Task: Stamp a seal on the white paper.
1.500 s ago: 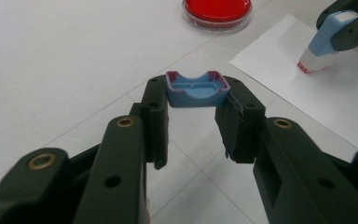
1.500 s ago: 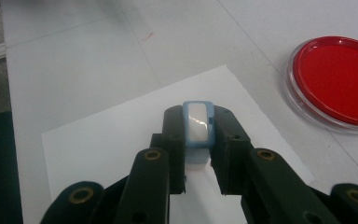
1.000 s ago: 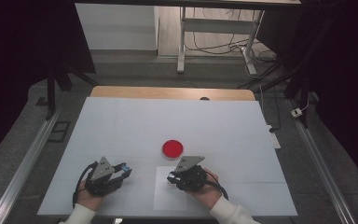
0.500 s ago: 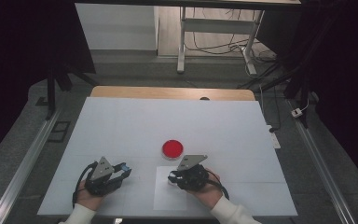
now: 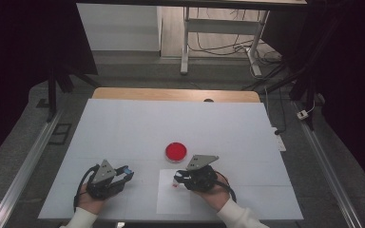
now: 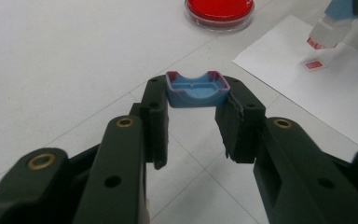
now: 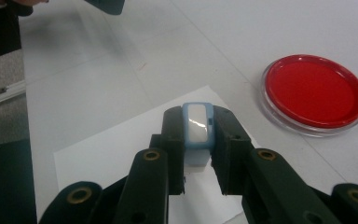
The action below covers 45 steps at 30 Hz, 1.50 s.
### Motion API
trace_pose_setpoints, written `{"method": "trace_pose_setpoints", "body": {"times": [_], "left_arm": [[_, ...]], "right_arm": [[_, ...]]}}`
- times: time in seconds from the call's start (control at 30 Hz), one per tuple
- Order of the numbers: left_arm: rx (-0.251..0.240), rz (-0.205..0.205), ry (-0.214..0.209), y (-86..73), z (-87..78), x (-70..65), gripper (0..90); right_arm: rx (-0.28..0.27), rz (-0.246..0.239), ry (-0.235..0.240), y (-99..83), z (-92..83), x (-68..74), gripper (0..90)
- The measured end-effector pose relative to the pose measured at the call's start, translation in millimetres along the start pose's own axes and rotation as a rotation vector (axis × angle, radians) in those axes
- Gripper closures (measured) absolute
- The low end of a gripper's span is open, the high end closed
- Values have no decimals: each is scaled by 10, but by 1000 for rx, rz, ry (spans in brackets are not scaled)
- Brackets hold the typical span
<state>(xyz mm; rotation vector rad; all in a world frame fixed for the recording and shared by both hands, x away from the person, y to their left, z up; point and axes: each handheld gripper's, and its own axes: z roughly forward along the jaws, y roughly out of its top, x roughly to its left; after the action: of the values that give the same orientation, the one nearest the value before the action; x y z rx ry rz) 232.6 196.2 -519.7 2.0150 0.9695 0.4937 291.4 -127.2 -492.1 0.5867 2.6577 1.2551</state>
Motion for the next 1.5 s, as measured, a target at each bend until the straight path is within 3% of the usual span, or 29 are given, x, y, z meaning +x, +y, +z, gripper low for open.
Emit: {"method": "trace_pose_setpoints", "body": {"times": [0.47,1.17,1.5], "left_arm": [[2,2,-1,-3,4,2,644],[4,3,1,-4,17,-1,644],[3,3,1,-3,18,-4,643]], "right_arm": [[-108,85,-8,-51,-199,-159,751],[-259,154,-138,-224,-639,-452,751],[-295,189,-158,-290,-767,-557,751]]}}
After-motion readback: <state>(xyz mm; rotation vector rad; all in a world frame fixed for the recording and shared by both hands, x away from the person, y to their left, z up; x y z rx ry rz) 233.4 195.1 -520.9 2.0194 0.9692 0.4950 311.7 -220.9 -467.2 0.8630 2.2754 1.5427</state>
